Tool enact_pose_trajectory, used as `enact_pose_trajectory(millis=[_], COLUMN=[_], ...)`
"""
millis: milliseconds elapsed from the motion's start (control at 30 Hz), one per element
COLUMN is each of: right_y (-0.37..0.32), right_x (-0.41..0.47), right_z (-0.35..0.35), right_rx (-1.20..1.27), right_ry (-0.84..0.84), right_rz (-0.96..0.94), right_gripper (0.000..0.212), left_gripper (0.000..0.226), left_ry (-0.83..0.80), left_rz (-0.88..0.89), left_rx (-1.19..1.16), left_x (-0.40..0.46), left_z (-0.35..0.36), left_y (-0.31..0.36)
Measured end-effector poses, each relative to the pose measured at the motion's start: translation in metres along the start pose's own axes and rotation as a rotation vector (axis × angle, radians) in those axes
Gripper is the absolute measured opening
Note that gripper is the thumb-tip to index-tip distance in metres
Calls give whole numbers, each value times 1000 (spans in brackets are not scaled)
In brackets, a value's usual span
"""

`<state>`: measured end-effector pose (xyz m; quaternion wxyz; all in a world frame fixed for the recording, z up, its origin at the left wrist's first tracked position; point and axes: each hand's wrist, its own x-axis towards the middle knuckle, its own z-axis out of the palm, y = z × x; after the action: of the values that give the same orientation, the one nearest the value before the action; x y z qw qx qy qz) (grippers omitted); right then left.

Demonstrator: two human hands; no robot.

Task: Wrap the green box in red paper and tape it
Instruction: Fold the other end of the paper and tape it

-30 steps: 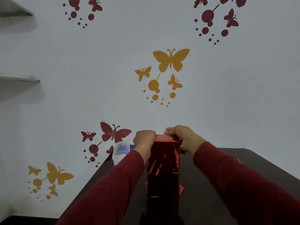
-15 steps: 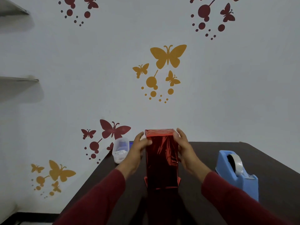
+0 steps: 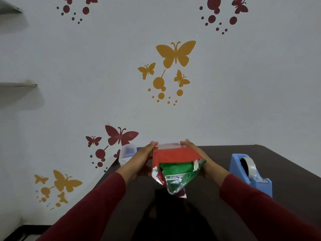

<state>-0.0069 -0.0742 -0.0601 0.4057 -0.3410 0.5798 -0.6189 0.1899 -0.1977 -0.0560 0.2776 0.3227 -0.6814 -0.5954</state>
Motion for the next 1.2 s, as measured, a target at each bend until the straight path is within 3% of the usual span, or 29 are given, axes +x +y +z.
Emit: enact_pose_trajectory(millis=[67, 167, 367, 500, 600, 700, 800, 867, 1067, 1200], right_y=[1, 1, 7, 8, 15, 25, 33, 35, 25, 18], right_x=[4, 4, 0, -2, -4, -9, -14, -23, -79, -121], right_z=[0, 1, 0, 0, -1, -4, -10, -15, -36, -73], right_rx=[-28, 16, 150, 228, 194, 124, 78, 31, -247, -393], right_ry=[53, 116, 174, 136, 152, 196, 209, 235, 323, 432], right_rz=[128, 190, 197, 148, 112, 76, 48, 20, -120, -271], right_gripper=[42, 56, 57, 59, 58, 52, 56, 54, 18, 8], left_gripper=[56, 45, 41, 54, 49, 30, 14, 9, 8, 17], left_ry=[12, 114, 149, 156, 216, 353, 537, 577, 305, 167], left_rz=[-121, -198, -231, -223, -151, -32, 193, 348, 548, 627], left_rx=[-33, -76, -132, -221, -268, -227, -77, -20, 100, 171], left_x=[2, 10, 10, 12, 5, -20, -53, -69, -75, -53], left_z=[3, 10, 16, 13, 13, 22, 40, 56, 106, 160], left_y=[2, 3, 5, -1, -10, -15, -19, -20, -25, -32])
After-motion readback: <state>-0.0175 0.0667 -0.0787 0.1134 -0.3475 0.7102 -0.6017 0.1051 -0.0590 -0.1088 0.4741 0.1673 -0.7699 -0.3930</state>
